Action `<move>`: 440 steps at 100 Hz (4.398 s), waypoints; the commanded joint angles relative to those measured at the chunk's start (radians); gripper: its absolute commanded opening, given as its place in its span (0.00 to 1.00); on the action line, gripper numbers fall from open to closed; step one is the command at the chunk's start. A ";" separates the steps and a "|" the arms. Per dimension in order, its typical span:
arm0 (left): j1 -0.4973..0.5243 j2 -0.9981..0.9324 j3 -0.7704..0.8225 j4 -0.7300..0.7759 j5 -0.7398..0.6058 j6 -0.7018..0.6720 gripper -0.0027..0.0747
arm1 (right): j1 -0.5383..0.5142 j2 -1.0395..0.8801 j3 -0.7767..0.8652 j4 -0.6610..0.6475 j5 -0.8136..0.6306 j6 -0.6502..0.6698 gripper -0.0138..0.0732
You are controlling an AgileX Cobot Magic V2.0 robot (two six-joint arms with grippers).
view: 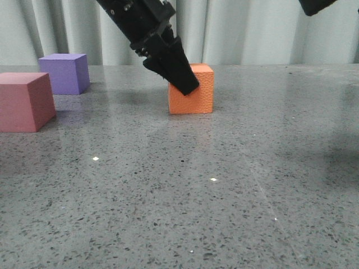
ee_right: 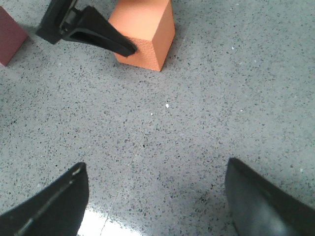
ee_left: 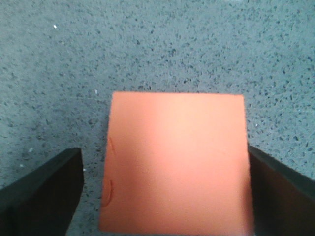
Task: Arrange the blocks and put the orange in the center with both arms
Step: 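Lower the left gripper onto the orange cube and close on it, then lift the orange cube with the left gripper toward the purple cube, then lower the orange cube between the pink and purple cubes, open left gripper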
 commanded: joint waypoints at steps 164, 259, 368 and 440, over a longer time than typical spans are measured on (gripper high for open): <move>0.076 -0.229 -0.248 0.200 -0.009 -0.840 0.04 | -0.001 -0.016 -0.023 0.021 -0.056 -0.006 0.81; 0.081 -0.468 0.133 0.896 -0.094 -1.624 0.03 | -0.001 -0.016 -0.023 0.021 -0.061 -0.006 0.81; 0.083 -0.412 0.472 0.938 -0.326 -1.781 0.03 | -0.001 -0.016 -0.023 0.021 -0.062 -0.006 0.81; 0.083 -0.398 0.474 0.924 -0.326 -1.781 0.62 | -0.001 -0.016 -0.023 0.021 -0.062 -0.006 0.81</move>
